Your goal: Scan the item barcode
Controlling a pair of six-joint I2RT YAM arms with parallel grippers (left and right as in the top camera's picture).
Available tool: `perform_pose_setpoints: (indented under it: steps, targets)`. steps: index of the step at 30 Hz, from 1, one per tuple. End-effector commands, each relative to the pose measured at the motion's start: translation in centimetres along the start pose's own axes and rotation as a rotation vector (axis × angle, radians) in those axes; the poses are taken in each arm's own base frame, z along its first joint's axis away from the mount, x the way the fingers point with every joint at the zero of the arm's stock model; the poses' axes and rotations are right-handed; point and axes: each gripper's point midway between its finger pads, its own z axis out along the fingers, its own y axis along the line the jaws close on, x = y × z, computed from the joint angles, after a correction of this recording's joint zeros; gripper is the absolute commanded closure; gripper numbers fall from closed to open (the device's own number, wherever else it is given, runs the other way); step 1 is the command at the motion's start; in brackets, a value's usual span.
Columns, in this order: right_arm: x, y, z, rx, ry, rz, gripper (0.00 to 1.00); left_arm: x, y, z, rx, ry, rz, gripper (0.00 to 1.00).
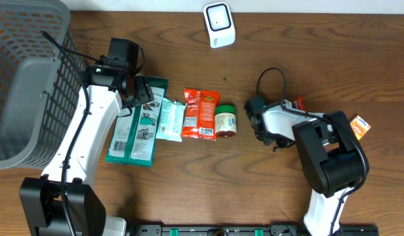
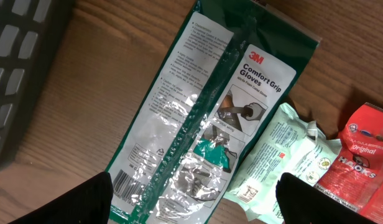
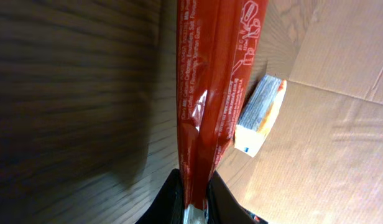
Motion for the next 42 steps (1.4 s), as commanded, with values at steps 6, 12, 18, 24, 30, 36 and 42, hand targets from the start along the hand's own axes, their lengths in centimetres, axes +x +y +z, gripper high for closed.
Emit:
perform_pose_setpoints:
  steps: [6,12,18,24,30,36,42]
  targets:
    - [-0.8,0.6,-1.4,0.012,-0.044,-0.01,0.99,0.1,0.2,0.1,-0.009,0.004,0.007,0.16]
    - [-0.8,0.4,-1.7,0.03,-0.052,0.037,0.99,0.1,0.2,0.1,-0.009,0.004,0.007,0.16]
    - [-1.2,0.6,-2.1,0.032,-0.077,0.115,0.99,0.1,0.2,0.1,-0.009,0.004,0.007,0.16]
    - [-2.0,-0.1,-2.2,0.072,-0.11,0.171,0.99,0.1,0.2,0.1,-0.009,0.004,0.007,0.16]
    - [-2.2,-2.9,-1.8,0.204,-0.123,0.196,0.99,0.1,0.2,0.1,-0.009,0.004,0.007,0.16]
    - [-2.6,-1.3,-0.6,0.085,-0.101,0.267,0.99,0.1,0.2,0.1,-0.009,0.004,0.007,0.16]
    - [-3.2,0.9,-0.6,-0.044,-0.097,0.298,0.99,0.1,0.2,0.1,-0.009,0.004,0.007,0.16]
